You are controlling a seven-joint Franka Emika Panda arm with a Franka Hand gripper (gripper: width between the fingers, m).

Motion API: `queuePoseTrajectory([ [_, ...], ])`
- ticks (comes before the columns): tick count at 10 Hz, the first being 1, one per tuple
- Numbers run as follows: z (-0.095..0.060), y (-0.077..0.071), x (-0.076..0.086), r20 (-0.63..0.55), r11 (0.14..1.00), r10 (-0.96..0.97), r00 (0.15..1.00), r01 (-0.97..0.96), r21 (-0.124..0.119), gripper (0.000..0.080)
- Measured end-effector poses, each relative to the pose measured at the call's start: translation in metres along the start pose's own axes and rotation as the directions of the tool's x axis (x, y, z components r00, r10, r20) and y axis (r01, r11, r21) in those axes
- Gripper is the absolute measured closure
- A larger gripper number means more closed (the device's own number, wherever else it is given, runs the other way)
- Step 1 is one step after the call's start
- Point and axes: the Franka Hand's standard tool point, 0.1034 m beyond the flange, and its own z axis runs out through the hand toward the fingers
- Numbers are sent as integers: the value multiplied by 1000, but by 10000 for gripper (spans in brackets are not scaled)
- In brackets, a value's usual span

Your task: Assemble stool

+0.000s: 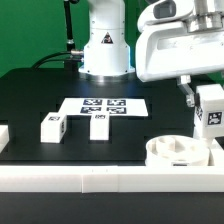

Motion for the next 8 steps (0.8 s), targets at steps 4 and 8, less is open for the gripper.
queuePoseTrajectory([
  [4,3,8,-2,7,1000,-13,1000,13,-5,462],
  [8,6,17,-4,6,1000,-17,1000,17,-11,462],
])
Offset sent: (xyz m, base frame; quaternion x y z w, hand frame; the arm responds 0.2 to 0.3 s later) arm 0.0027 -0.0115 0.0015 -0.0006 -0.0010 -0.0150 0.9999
